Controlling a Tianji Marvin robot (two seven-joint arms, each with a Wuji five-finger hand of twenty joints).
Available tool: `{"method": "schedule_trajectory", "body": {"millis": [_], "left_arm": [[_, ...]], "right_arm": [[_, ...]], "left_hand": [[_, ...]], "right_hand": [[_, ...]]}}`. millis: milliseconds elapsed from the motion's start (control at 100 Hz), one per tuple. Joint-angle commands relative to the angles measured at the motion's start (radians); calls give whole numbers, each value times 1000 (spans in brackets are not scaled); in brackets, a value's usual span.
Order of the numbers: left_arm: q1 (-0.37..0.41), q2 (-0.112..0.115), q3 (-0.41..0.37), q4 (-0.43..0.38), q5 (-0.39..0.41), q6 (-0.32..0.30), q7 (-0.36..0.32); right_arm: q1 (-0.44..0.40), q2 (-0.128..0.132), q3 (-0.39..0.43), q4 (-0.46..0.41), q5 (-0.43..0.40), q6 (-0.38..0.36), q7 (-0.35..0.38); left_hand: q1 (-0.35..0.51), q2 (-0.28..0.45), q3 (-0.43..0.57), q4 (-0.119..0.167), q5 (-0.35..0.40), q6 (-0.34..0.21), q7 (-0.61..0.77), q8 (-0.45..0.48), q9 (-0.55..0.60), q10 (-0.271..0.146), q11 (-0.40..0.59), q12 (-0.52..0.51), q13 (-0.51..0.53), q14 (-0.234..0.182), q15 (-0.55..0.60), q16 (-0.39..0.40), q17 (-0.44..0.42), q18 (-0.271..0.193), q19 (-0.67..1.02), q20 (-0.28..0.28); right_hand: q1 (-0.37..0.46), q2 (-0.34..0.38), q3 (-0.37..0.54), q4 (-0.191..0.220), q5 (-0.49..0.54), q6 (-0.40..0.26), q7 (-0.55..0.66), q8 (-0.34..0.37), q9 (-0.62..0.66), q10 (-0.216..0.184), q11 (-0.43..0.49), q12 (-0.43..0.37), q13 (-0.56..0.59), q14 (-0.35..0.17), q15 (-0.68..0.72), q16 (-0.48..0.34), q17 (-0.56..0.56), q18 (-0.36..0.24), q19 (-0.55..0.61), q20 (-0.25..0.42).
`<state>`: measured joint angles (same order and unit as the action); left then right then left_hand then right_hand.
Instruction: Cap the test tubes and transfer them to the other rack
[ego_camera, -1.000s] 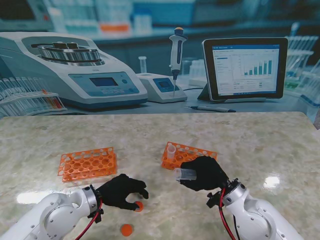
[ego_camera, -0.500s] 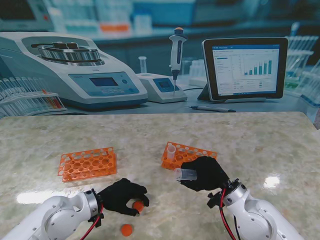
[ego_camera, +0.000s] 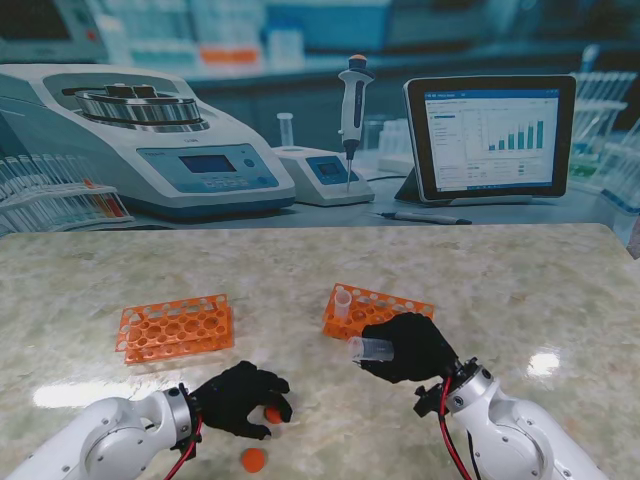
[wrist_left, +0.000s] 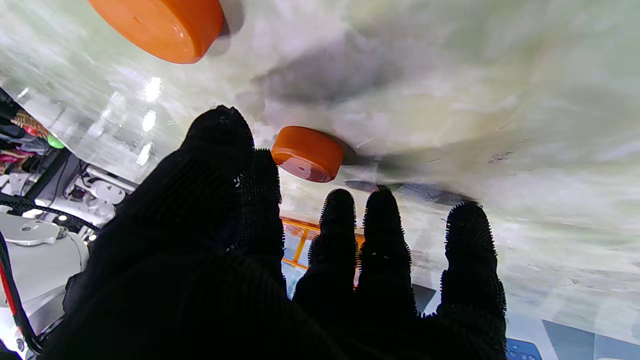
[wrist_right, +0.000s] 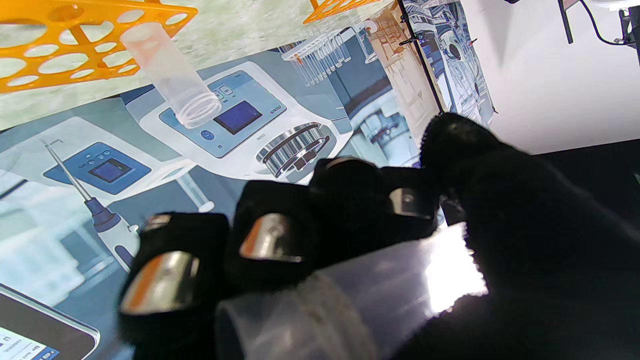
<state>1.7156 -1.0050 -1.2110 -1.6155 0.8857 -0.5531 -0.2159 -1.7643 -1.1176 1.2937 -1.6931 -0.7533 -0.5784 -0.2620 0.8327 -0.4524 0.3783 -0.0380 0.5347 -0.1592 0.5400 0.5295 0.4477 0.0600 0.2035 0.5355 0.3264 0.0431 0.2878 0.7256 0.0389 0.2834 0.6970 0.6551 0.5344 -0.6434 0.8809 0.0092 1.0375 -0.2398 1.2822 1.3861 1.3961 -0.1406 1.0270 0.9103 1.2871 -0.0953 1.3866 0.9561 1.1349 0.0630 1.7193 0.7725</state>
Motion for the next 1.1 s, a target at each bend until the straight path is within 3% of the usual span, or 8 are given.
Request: {"method": "schedule_trajectory", "body": {"millis": [0,190,300,530,740,990,1040,1090], "left_arm": [[3,4,5,10,7,-1,-1],[-2,3,10,15,26,0,17],[-3,2,13,19,35,2,27],[-22,-1,31,43,45,15,53],[-51,-3,57,81,38,31,73],[-78,-5,76,112,43,44,93],[-83,-5,79,117,42,48,91],[-90,-4,84,126,48,50,95]], "right_arm": [[-7,0,-3,-6,-1,4,1],[-8,0,-3,-7,-1,6,1],[-9,0,-2,-8,0,7,2],[-10,-1,-1,-9,2,9,2],[-9,-1,-2,-9,3,11,4],[-6,-1,-3,-7,5,13,4],[-6,-1,-3,-7,5,13,4],[-7,-1,-3,-7,5,13,5]], "left_hand": [[-15,-35,40,-29,-6,-41,30,20,-18,-31,17,27,2,15,79,42,-4,-30,10,45],[25,-40,56,-35,27,-33,47,34,6,-35,52,75,7,13,139,102,5,-37,46,64],[80,-42,6,-47,43,-41,71,72,34,-46,82,119,22,9,193,157,14,-45,88,83],[160,-34,-30,-37,45,-38,100,96,72,-64,123,167,52,-1,282,235,42,-71,181,126],[227,-21,-49,-27,61,-15,116,86,98,-78,151,186,78,-34,389,306,115,-121,325,189],[288,-14,-57,-17,84,-10,154,88,145,-101,192,209,128,-60,454,321,213,-160,411,198],[308,-9,-70,-12,88,-2,169,76,151,-104,190,275,132,-63,463,308,240,-171,436,173],[320,-7,-72,-11,95,-3,176,73,161,-105,185,344,145,-62,459,352,269,-182,456,157]], "right_hand": [[47,10,20,33,50,-24,80,50,45,4,2,20,35,-72,100,18,26,-1,76,1],[47,11,19,31,49,-25,78,51,44,5,0,21,35,-71,99,18,26,-1,75,0],[48,10,17,31,49,-25,78,51,44,4,-2,21,35,-71,99,18,26,0,75,0],[48,9,16,29,48,-25,77,52,45,5,-3,22,34,-70,98,17,26,0,74,0],[48,10,15,28,47,-26,76,52,45,5,-5,22,34,-69,97,16,26,0,73,-1],[48,11,12,26,45,-27,74,53,44,5,-7,23,34,-68,97,16,26,0,72,-2],[49,11,12,25,44,-29,72,53,44,4,-7,23,34,-68,96,16,26,0,72,-2],[48,12,12,25,44,-30,72,53,45,4,-7,24,34,-68,96,16,25,-1,71,-2]]}}
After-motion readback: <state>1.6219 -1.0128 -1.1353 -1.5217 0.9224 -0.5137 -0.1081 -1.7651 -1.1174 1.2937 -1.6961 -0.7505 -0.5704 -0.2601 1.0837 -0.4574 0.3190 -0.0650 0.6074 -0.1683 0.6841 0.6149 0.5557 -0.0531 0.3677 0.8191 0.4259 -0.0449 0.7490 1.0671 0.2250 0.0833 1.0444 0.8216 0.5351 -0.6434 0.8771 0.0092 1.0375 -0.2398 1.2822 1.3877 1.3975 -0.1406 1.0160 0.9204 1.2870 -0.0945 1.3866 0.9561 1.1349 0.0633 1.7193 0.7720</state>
